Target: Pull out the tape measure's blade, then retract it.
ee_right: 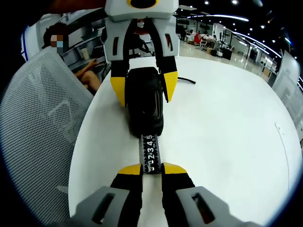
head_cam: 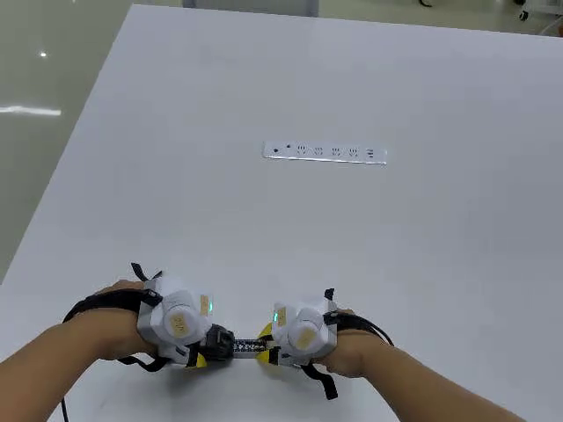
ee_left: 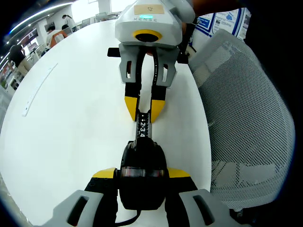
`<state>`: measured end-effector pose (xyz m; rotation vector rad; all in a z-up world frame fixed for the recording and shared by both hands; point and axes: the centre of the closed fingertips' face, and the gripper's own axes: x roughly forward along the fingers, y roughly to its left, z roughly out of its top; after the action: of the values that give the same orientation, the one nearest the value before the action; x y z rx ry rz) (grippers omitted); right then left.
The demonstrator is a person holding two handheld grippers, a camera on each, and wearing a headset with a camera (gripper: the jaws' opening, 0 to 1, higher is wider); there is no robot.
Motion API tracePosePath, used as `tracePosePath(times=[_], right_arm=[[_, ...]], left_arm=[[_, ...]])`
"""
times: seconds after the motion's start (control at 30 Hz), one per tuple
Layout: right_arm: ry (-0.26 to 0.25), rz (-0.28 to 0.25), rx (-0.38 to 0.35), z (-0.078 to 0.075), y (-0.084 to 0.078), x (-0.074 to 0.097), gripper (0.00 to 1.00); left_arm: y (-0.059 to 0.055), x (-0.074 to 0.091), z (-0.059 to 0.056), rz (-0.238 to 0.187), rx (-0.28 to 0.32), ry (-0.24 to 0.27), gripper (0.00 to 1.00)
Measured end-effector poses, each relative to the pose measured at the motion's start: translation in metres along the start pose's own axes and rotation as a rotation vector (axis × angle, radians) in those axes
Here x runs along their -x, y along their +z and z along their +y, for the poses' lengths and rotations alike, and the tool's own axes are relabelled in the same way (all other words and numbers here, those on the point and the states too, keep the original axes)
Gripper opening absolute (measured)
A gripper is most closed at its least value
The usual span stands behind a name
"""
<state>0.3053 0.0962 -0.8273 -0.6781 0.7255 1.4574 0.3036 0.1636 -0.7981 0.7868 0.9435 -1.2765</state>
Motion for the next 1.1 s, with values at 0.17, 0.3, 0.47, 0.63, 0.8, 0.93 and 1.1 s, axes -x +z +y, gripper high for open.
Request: tracePosePath(times=[0.17,0.3,0.47,0.63,0.8,0.93,1.1], right_arm=[[0.002,0.001,-0.006,-0.001,-0.004,0.002,0.13],[0.003,0.009,-0.003,-0.002,-0.007,0.002,0.13],[0.003,0.013,-0.005,-0.002,-0.010,0.004,0.13],[0.001,0.014,-0.006,-0.003,-0.011,0.006,0.13],[-0.001,0.017,-0.009,-0.003,-0.015,0.008,0.13],[-0.005,0.019,-0.012,-0.003,-0.018,0.011,0.13],[-0.008,0.018,-0.014,-0.002,-0.022,0.015,0.13]], left_arm=[[0.000,0.000,0.000,0.002,0.004,0.004,0.35],[0.000,0.000,0.000,0.001,0.004,0.003,0.35],[0.000,0.000,0.000,-0.006,0.005,0.002,0.35],[0.000,0.000,0.000,-0.010,0.001,0.005,0.35],[0.000,0.000,0.000,-0.011,-0.010,0.004,0.35],[0.000,0.000,0.000,-0.010,-0.011,0.005,0.35],[0.000,0.000,0.000,-0.008,-0.011,0.004,0.35]])
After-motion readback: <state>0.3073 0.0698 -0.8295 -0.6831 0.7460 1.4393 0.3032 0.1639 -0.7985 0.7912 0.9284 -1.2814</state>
